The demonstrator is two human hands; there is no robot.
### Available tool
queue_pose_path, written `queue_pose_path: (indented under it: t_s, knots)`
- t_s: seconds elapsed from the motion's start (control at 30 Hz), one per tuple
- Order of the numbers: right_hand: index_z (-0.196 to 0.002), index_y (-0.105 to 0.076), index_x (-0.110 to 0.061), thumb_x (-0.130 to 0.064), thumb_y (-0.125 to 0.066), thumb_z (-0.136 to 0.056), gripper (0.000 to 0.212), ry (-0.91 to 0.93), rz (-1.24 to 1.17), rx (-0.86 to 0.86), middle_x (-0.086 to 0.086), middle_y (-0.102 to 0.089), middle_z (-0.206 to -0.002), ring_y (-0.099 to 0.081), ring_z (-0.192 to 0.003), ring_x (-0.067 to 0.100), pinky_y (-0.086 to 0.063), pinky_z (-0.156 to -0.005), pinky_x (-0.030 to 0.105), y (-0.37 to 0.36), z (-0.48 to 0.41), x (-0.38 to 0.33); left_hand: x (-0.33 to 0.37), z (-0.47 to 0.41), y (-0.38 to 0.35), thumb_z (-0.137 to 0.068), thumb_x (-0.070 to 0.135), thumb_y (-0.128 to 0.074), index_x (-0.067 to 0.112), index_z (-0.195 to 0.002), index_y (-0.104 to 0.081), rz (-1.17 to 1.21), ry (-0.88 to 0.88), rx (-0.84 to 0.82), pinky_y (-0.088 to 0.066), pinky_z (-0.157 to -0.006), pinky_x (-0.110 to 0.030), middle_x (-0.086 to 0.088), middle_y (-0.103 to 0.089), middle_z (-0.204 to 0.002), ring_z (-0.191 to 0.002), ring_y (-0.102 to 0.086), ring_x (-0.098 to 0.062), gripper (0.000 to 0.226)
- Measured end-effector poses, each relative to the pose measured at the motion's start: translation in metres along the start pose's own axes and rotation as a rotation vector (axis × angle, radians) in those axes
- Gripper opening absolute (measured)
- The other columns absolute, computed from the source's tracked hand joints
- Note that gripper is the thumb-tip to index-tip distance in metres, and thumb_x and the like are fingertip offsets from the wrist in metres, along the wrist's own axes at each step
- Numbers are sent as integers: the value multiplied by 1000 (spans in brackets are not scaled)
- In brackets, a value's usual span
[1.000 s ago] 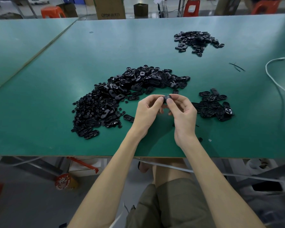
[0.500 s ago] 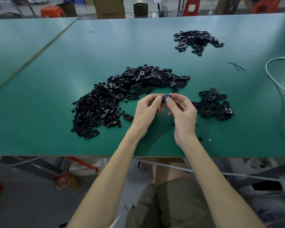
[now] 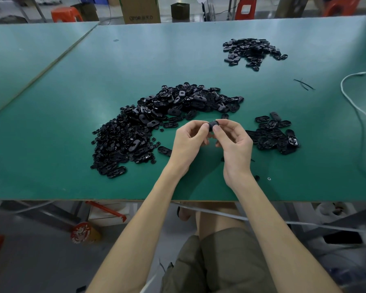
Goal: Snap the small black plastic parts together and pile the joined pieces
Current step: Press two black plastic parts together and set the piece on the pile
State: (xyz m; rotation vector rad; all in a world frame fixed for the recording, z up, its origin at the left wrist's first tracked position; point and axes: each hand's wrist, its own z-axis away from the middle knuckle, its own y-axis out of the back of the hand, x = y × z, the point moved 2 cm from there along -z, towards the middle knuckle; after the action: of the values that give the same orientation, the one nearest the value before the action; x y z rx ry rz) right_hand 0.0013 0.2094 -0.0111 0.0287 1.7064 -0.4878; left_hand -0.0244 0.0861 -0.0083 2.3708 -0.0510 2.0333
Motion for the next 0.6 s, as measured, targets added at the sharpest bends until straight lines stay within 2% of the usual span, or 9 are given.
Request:
queue_pose_path:
  t_s: [0.33,0.6]
  knots:
    - [-99,-75,-21,-7,-74,-94,14,-25,1,-15,-5,-76,-84,-70,-81,6,-51,-65,19,0,0,1,-1,-1,2,-102,18,-64,3,-99,-72,38,9,-7,-47,-64,-17,3,-65,-70,-62,-56,-6,17]
    - [-97,-75,-21,-6,-73,-94,15,-25,2,-1,-8,-75,-80,-68,-78,6,-51,-64,19,0,2,0,-2,0,2,-102,16,-64,4,-98,-70,14,4,-46,-47,-65,-17,10,-65,-68,-63,-56,-6,14]
